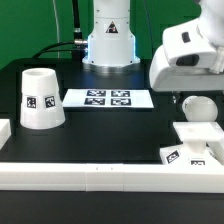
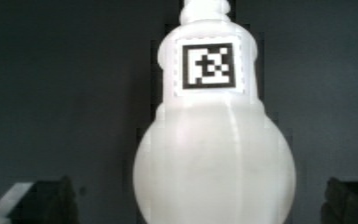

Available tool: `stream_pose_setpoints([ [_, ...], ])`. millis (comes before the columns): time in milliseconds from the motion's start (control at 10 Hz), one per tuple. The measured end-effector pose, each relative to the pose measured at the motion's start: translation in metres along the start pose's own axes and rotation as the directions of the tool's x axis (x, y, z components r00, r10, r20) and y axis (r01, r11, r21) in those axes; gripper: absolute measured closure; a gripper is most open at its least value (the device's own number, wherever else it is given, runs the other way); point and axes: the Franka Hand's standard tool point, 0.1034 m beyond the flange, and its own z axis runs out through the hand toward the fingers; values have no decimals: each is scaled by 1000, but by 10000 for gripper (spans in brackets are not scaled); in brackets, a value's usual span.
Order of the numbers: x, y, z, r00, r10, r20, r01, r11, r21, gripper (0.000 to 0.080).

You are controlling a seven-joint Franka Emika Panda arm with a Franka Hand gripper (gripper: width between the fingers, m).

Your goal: Assemble lamp

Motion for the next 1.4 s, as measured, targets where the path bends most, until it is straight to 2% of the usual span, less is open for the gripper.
stream_pose_setpoints([
  [200,7,-1,4,996,-2,85,2,1000,-5,101],
  [300,3,1,8,987,-2,161,4,1000,-11,101],
  [500,9,1,14,971,-3,237,6,1000,-14,101],
  [600,5,3,18,951,-2,309,10,1000,-21,101],
  [800,6,4,26,916,1,402,12,1000,-29,101],
  [1400,6,4,26,916,1,402,12,1000,-29,101],
])
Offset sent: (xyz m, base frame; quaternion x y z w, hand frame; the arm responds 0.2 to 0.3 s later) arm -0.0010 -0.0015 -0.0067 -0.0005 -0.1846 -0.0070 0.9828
